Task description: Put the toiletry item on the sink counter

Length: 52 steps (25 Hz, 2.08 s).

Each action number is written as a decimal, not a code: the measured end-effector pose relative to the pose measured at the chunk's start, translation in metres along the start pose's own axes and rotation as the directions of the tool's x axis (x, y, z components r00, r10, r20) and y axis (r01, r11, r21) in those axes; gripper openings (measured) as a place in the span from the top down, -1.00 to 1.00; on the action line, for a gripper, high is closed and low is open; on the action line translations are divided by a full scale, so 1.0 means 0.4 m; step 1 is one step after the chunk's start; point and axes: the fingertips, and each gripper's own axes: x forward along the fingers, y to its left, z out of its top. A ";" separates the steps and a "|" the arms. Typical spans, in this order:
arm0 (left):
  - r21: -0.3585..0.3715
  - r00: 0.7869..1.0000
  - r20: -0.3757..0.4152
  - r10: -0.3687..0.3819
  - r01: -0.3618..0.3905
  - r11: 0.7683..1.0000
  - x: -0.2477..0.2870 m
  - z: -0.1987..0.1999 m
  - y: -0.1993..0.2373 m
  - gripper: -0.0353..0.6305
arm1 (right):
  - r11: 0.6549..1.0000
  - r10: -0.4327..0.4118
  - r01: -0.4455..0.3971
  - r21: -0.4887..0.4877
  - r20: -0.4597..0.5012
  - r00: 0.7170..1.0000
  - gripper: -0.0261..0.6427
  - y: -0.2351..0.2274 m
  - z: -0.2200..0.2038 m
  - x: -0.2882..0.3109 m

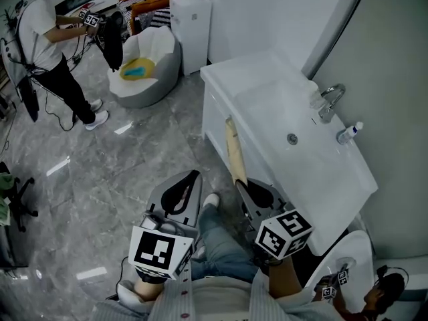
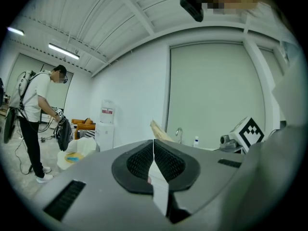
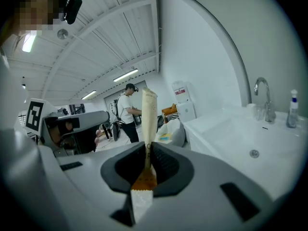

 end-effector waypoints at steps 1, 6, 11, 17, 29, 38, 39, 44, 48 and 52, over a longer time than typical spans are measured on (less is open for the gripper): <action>0.001 1.000 -0.003 -0.002 0.002 1.000 0.026 0.004 0.013 0.84 | 1.000 0.001 -0.001 0.003 -0.002 1.000 0.80 -0.016 0.010 0.022; 0.009 1.000 -0.002 -0.010 0.010 1.000 0.157 0.052 0.085 0.84 | 1.000 -0.008 0.008 0.012 -0.019 1.000 0.80 -0.104 0.070 0.135; 0.022 1.000 -0.006 -0.024 0.024 0.999 0.291 0.108 0.151 0.84 | 1.000 -0.014 0.014 0.019 -0.017 1.000 0.80 -0.180 0.150 0.238; 0.041 0.999 -0.002 -0.046 0.046 0.998 0.434 0.148 0.204 0.84 | 0.999 -0.030 0.030 0.033 -0.007 1.000 0.80 -0.273 0.226 0.328; 0.050 0.997 0.009 -0.074 0.073 0.996 0.655 0.179 0.261 0.84 | 0.997 -0.076 0.076 0.024 -0.008 0.997 0.79 -0.455 0.314 0.421; 0.037 0.993 0.003 -0.116 0.116 0.993 0.759 0.173 0.278 0.84 | 0.988 -0.144 0.144 0.050 -0.014 0.989 0.79 -0.536 0.323 0.433; 0.035 0.992 0.001 -0.128 0.128 0.991 0.774 0.171 0.278 0.84 | 0.986 -0.155 0.156 0.054 -0.014 0.988 0.79 -0.547 0.323 0.435; 0.035 0.978 -0.013 -0.208 0.209 0.977 0.878 0.168 0.284 0.84 | 0.970 -0.228 0.228 0.081 -0.010 0.974 0.79 -0.615 0.334 0.466; 0.039 0.957 -0.019 -0.289 0.289 0.956 0.983 0.182 0.302 0.84 | 0.950 -0.295 0.294 0.109 -0.002 0.955 0.79 -0.673 0.361 0.507; 0.044 0.925 -0.039 -0.379 0.380 0.924 1.109 0.194 0.310 0.84 | 0.920 -0.371 0.367 0.141 0.001 0.929 0.79 -0.755 0.399 0.555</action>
